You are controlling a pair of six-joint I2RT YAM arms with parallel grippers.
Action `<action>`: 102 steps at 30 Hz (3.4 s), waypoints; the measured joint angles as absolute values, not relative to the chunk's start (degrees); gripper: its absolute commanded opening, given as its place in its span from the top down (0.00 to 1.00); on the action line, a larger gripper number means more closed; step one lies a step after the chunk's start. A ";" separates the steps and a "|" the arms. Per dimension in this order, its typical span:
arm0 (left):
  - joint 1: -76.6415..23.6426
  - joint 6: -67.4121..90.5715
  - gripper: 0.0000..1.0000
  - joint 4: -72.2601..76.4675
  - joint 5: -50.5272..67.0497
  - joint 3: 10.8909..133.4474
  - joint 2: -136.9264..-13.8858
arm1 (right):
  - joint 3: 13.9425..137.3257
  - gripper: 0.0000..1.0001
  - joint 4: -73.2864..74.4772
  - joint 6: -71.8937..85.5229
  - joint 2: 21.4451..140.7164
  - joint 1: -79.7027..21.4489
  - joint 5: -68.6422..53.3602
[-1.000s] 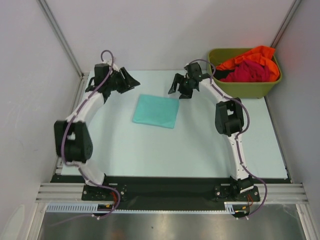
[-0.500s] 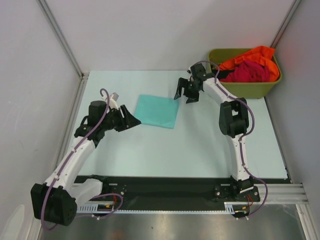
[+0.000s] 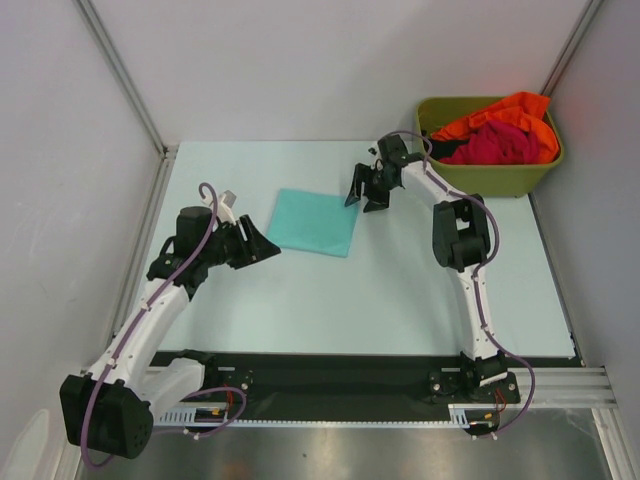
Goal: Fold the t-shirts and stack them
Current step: Neatly place the folded tshirt to the corner
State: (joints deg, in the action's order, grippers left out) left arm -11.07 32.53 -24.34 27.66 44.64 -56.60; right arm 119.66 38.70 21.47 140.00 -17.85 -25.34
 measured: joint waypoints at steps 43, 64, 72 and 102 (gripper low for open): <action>-15.42 34.02 0.45 -17.96 34.06 35.09 -54.59 | 61.45 1.00 30.65 45.58 99.57 -0.40 0.86; -15.14 32.64 0.45 -15.11 42.89 32.21 -53.19 | 43.29 1.00 44.77 43.88 68.64 43.94 11.70; -15.07 32.34 0.45 -15.11 44.25 32.21 -54.61 | 42.33 1.00 44.77 40.42 68.38 48.66 14.33; -15.07 31.42 0.45 -14.63 45.67 32.27 -58.04 | 45.36 0.44 45.50 36.12 73.93 50.59 23.66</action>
